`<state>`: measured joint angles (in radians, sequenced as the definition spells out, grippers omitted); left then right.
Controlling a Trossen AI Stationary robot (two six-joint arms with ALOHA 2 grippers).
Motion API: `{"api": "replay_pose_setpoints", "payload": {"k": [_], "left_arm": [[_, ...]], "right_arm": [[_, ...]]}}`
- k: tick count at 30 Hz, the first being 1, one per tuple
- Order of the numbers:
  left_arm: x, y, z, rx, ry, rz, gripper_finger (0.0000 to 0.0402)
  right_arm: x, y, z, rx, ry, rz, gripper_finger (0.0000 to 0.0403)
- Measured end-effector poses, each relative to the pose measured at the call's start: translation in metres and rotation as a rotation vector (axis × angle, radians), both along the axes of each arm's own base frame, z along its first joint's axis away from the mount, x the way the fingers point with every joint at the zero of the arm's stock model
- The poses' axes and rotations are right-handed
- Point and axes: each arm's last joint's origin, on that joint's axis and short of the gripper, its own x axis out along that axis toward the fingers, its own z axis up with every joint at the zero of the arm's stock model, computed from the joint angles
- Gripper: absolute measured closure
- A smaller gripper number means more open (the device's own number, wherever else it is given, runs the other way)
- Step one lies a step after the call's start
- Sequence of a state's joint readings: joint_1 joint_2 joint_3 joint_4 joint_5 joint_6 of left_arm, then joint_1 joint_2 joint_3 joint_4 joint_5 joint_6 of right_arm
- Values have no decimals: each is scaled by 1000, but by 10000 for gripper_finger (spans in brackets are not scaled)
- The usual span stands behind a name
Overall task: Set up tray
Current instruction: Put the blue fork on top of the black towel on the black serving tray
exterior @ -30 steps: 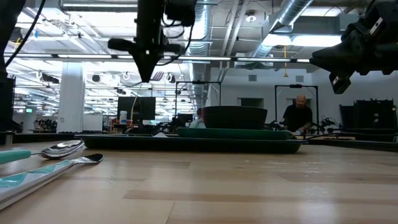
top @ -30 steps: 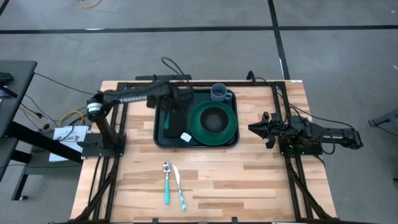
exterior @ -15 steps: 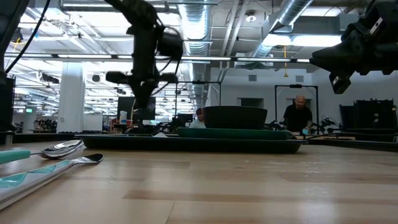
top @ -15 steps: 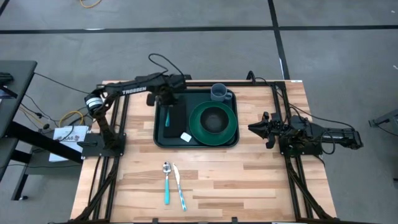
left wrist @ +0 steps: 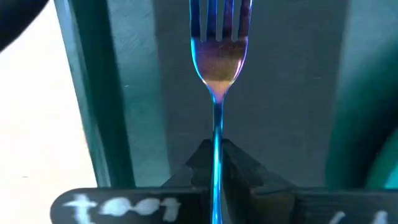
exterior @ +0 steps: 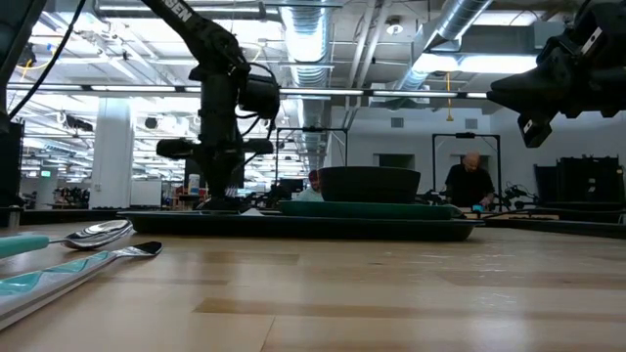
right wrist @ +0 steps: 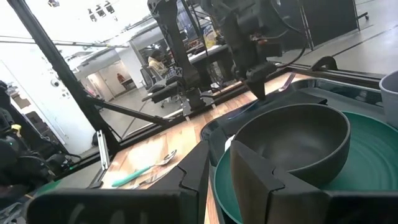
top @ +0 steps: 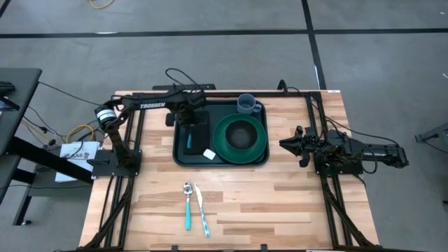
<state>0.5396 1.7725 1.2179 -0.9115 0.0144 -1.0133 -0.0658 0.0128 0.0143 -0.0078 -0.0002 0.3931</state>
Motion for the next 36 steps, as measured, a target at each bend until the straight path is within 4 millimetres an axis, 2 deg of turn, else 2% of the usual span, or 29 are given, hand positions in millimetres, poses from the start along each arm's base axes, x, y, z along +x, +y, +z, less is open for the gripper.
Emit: {"api": "replay_pose_setpoints", "payload": {"k": [7,17,36], "left_arm": [[-5,-3,-13,-13,10,-7,401],[-10,2,-26,0,-35,13,401],[-10,3,-26,20,-27,-50,386]], "right_arm": [[0,0,0,0,0,0,344],[0,0,0,0,0,0,344],[0,0,0,0,0,0,344]]}}
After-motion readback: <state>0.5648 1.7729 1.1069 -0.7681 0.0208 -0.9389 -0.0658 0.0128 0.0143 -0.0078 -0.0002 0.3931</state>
